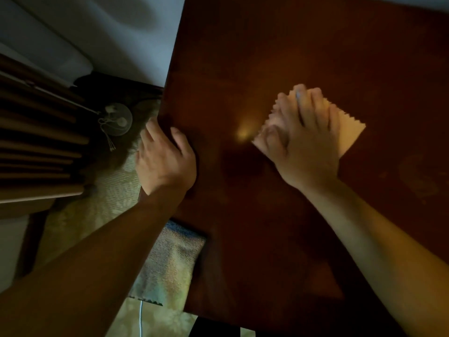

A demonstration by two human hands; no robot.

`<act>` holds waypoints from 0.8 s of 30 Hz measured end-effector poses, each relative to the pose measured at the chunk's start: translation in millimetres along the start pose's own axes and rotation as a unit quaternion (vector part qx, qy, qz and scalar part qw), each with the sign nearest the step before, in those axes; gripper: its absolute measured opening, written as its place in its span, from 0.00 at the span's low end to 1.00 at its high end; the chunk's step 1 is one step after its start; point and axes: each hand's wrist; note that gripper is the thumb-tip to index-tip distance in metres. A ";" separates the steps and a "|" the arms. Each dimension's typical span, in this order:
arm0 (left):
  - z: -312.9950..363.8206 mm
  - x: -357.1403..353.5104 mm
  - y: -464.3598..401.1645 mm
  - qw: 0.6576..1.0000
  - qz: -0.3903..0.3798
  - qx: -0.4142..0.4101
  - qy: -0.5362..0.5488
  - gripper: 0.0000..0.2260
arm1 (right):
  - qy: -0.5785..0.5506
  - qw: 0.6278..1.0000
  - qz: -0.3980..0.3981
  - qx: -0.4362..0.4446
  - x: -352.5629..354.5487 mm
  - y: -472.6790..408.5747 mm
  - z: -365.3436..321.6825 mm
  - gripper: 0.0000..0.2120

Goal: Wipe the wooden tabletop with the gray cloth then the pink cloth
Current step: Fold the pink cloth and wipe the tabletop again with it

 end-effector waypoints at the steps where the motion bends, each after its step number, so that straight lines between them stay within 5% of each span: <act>1: -0.4 -0.3 -0.1 1.000 0.001 0.000 -0.001 0.21 | 0.002 1.000 0.002 -0.004 2.4 -3.4 9.4 0.29; 9: -1.4 -3.6 -0.4 1.000 0.007 -0.001 -0.006 0.23 | 0.032 0.996 0.025 -0.075 5.5 -24.4 10.9 0.32; 24: -0.4 -3.1 -0.6 1.000 0.014 0.005 0.000 0.22 | 0.020 0.998 0.027 -0.045 4.5 -59.3 15.9 0.30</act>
Point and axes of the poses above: each hand's wrist, its own y-axis away from the middle knuckle, its own x-axis out of the back of the hand, z = x × y, and after that the axes turned 2 degrees about z, right-handed
